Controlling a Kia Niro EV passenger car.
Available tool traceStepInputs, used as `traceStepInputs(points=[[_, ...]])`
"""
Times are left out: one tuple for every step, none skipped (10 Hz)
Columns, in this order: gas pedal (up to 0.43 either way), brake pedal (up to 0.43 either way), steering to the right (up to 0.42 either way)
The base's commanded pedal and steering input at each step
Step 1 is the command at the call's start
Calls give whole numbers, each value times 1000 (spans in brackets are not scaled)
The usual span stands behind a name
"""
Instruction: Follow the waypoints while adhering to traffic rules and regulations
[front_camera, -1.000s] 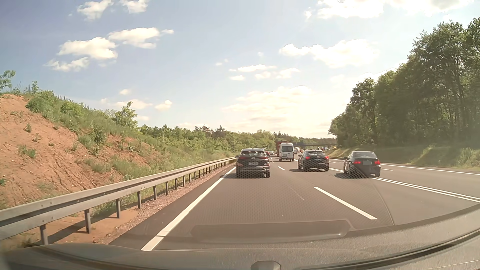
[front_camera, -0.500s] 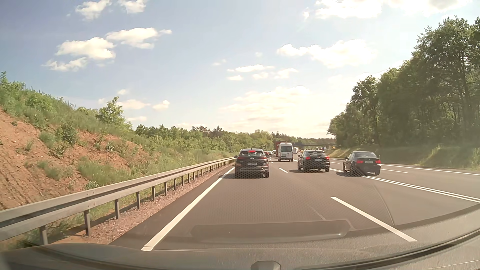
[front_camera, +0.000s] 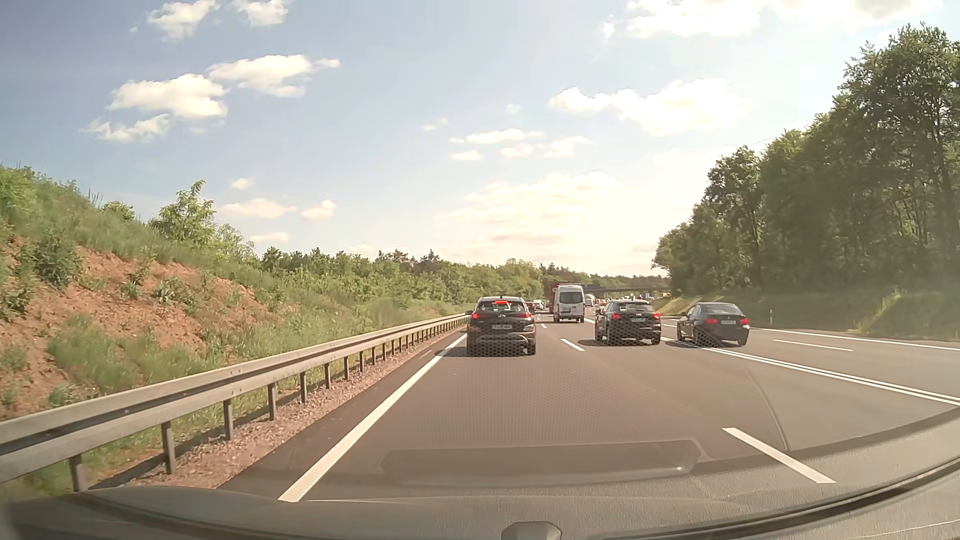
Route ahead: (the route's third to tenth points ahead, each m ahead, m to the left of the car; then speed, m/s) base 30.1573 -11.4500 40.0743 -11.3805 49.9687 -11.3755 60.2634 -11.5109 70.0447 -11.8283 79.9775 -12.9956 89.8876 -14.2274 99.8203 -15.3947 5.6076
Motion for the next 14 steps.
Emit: traceStepInputs(points=[[79,0,5],[79,0,5],[79,0,5],[79,0,5],[79,0,5],[79,0,4],[59,0,4],[0,0,4],[0,0,4],[0,0,4],[0,0,0],[0,0,-4],[0,0,-4],[0,0,-4]])
